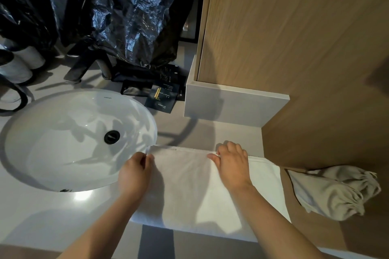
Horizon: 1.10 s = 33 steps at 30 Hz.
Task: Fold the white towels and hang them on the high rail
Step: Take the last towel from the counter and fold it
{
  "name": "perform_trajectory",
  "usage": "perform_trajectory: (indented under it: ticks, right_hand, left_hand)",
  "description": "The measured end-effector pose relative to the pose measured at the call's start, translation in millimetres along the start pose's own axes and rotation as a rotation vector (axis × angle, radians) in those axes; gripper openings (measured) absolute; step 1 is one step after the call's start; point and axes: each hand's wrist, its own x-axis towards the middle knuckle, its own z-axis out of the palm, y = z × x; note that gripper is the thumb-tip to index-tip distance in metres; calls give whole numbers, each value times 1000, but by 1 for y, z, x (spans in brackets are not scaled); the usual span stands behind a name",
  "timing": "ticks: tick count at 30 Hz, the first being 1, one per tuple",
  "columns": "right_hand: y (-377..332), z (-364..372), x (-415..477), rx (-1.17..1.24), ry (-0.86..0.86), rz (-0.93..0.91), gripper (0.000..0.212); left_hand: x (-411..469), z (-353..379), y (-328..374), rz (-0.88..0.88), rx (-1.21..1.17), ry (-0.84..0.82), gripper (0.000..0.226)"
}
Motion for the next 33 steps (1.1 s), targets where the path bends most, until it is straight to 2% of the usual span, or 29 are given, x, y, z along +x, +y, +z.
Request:
perform_trajectory:
  ticks: [9,14,17,19,21,23,25,30,33]
  right_hand:
    - [1,2,0,-69,32,0,47]
    - [-16,-9,-7,-77,40,62,41]
    - [-52,-15,-21,102,69,-101,35]
    - [-81,-15,-32,259,3,-320,33]
    - [-103,-9,-37,315,-105,-451,38]
    - [-113,0,-34,225,-174,-469,43]
    - [-114,7,-28,129,-174,-444,45]
    - [-116,10,-23,94,-213,-399,47]
    - [-116,7,-22,80,-228,-398,48]
  left_hand:
    - [2,2,4,36,109,-12,28]
    - [-5,-20,-4,-77,-32,-192,31]
    - [-17,-34,-12,-155,-115,-281,27]
    - [-27,-42,-18,-172,-169,-300,24]
    - [-36,-50,-24,-146,-180,-320,24]
    - [-45,-57,-33,-105,-169,-364,24]
    - [-52,-62,-41,-44,-145,-397,20]
    - [-55,-68,-61,64,-105,-442,18]
    - [-57,-59,-69,59,52,-400,21]
